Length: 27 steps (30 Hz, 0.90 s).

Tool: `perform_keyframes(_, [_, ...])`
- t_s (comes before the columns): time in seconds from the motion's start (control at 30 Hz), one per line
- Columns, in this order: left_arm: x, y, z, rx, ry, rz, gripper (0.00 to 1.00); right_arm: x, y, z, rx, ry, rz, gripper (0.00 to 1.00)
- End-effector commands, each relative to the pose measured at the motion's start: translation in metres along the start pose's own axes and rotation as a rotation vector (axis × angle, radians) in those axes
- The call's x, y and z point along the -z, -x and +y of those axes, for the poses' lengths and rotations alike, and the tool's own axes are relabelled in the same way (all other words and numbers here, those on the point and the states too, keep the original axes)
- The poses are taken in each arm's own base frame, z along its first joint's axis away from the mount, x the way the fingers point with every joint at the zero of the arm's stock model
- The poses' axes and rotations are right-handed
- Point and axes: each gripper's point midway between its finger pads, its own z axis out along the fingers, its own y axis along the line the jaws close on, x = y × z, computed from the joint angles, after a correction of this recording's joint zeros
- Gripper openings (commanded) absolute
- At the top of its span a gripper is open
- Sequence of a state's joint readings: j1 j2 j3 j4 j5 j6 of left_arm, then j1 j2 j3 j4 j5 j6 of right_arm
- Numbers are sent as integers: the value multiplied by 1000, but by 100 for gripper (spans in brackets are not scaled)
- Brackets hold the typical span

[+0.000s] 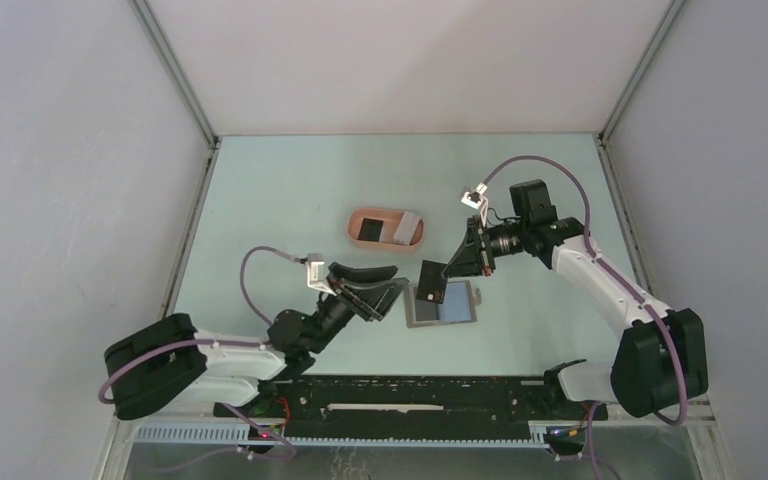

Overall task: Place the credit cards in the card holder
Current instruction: Insert the credit card into the card holder.

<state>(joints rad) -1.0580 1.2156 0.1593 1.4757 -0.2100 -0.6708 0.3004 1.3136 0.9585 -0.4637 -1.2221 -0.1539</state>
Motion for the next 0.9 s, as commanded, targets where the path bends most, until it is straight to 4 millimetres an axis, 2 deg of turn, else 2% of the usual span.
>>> perform_keyframes(0.0, [17, -7, 18, -86, 61, 52, 66, 6, -14, -26, -45, -103, 63, 0])
perform_keyframes(0.17, [20, -33, 31, -146, 135, 220, 66, 11, -43, -64, -230, -179, 139, 0])
perform_keyframes(0.33, [23, -53, 44, -151, 174, 291, 66, 12, -62, -92, -359, -243, 177, 0])
perform_keyframes(0.63, [21, -73, 74, -131, 266, 290, 64, 10, -74, -121, -460, -322, 189, 0])
perform_keyframes(0.87, [15, -89, 82, -106, 261, 289, 62, 10, -78, -131, -504, -341, 183, 0])
